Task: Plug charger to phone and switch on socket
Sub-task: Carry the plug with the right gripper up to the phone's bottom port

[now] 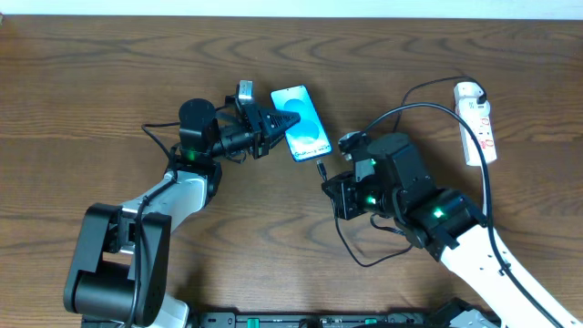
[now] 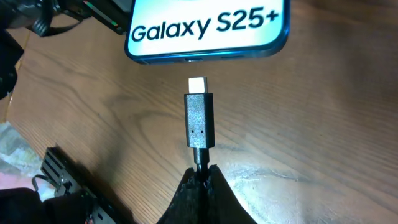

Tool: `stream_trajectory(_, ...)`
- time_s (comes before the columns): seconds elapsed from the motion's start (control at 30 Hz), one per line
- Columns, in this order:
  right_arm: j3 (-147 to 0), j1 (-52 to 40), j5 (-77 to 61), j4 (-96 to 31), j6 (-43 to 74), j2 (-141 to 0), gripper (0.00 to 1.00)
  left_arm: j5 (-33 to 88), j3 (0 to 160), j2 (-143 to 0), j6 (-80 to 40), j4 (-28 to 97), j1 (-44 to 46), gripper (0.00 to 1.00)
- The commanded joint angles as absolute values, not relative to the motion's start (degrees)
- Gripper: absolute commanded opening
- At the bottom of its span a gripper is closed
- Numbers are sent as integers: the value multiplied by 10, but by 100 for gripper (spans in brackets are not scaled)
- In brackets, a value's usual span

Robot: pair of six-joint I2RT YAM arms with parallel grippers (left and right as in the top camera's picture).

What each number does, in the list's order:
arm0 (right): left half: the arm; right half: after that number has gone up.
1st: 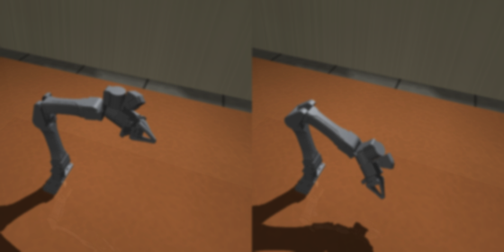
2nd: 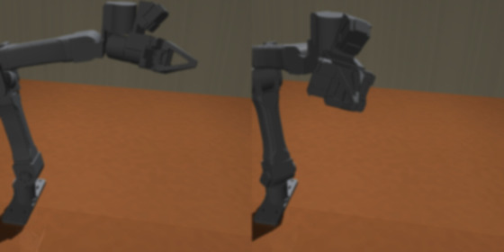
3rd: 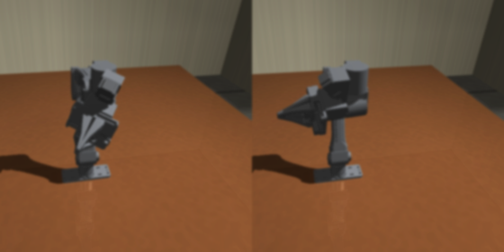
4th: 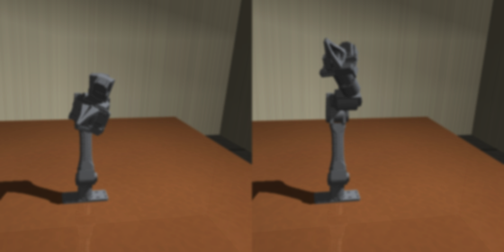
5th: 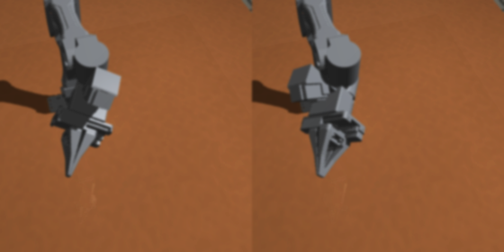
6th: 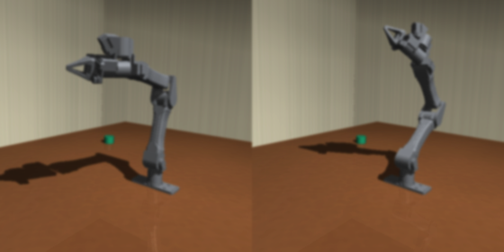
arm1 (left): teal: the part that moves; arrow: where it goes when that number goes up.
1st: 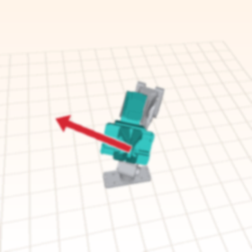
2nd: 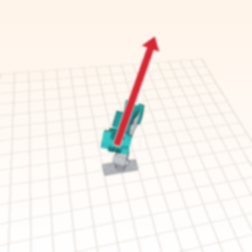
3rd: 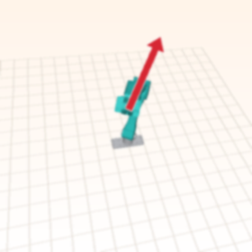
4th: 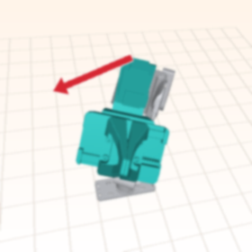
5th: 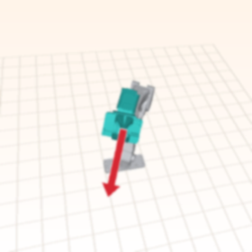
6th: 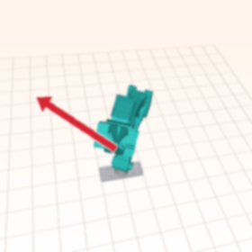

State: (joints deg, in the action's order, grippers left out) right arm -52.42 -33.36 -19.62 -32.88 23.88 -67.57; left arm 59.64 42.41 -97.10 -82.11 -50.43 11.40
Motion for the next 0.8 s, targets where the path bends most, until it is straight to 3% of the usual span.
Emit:
stream_trajectory(0.0, -527, -340, -201, -323, 242, -679, 1, 604, 436, -966, -817, -514, 112, 8)
stream_trajectory(0.77, -527, -352, -176, -304, 245, -690, 1, 611, 436, -966, -806, -514, 112, 8)
